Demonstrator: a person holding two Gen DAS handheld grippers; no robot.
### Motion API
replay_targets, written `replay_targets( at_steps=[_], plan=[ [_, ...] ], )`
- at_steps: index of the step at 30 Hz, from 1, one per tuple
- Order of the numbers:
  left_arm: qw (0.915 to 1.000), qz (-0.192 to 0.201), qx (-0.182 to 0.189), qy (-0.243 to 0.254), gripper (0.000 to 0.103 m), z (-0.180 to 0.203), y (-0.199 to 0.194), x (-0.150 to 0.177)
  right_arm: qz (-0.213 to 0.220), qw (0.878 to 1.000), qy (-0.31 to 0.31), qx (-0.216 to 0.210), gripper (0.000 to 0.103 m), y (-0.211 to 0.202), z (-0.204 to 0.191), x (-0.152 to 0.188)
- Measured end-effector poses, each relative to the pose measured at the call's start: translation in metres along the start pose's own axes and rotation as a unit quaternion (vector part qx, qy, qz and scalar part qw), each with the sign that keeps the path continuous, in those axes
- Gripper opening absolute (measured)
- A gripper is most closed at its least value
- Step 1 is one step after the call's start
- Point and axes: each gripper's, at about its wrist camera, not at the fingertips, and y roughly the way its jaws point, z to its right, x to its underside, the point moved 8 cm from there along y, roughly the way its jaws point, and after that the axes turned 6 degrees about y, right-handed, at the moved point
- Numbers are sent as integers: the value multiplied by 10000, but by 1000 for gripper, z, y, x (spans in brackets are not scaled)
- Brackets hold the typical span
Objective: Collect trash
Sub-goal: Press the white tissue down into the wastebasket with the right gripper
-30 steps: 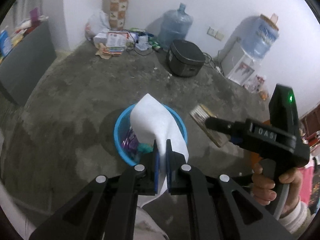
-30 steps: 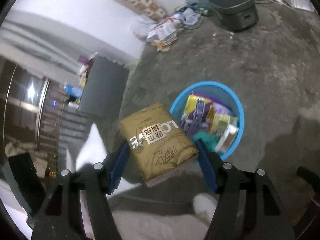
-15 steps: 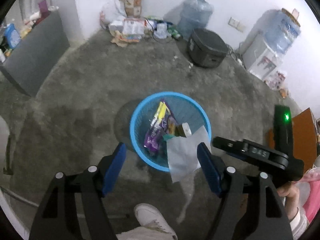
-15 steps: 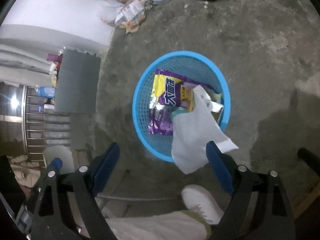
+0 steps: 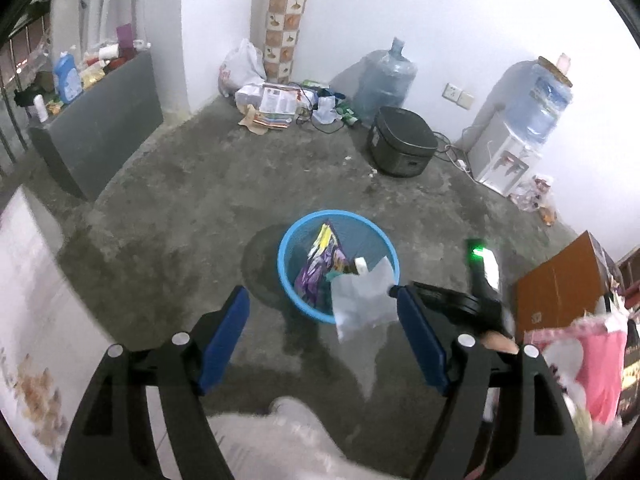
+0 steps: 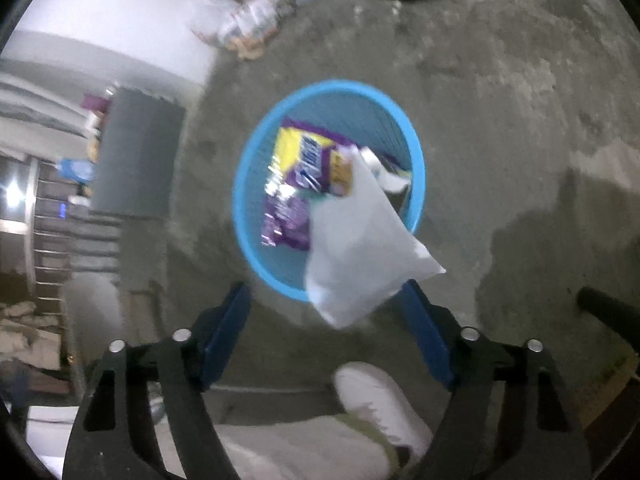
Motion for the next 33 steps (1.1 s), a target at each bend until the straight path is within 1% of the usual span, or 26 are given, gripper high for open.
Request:
replay_targets(
  at_steps=[2, 5, 6, 7, 8, 9, 10, 11, 12, 14, 18, 21, 24, 26, 30, 33],
  plan=[
    [10000, -5, -20, -83, 74, -6, -11, 11, -41, 9992, -178, 347, 65, 26, 2, -6],
    [9996, -64, -111, -240, 74, -18, -24, 28, -172, 9970, -222, 720, 50, 55, 8, -9],
    [9995, -63, -166, -266, 74, -22, -27, 32, -207, 9962, -196, 820, 46, 63, 11, -11],
    [9993, -56, -230, -285, 74, -26, -29, 35, -218, 9959, -176, 855, 38, 66, 13, -11],
    [9992, -48, -277, -297, 74, -30, -33, 39, -154, 9961, -157, 858, 33, 67, 14, -14],
    [9991, -48, -303, -309, 74, -33, -34, 41, -113, 9960, -177, 872, 31, 66, 14, -16],
    [9988, -53, -340, -343, 74, -36, -35, 43, -160, 9959, -205, 864, 21, 68, 14, -18],
    [9986, -63, -360, -387, 74, -39, -35, 46, -193, 9959, -195, 863, 17, 71, 15, -18],
    [9983, -81, -369, -438, 74, -42, -34, 48, -194, 9958, -186, 876, 15, 69, 15, -18],
    [9981, -111, -353, -486, 74, -44, -33, 50, -216, 9961, -190, 833, 3, 63, 18, -18],
    [9982, -101, -364, -466, 74, -46, -34, 50, -126, 9987, -139, 477, 0, 45, 9, -21],
    [9983, -99, -332, -476, 74, -46, -32, 48, -29, 9999, -65, 123, 0, 29, -1, -28],
    [9985, -71, -335, -417, 74, -46, -32, 46, 115, 9992, -1, -393, 0, 12, -24, -40],
    [9985, -58, -341, -435, 74, -47, -31, 45, 202, 9982, -6, -567, 0, 8, -36, -46],
    [9980, -54, -361, -508, 74, -47, -31, 46, 399, 9973, -59, -608, 0, 18, -51, -63],
    [9979, -74, -388, -522, 74, -48, -31, 47, 485, 9985, -42, -246, 4, 42, -42, -73]
  ],
)
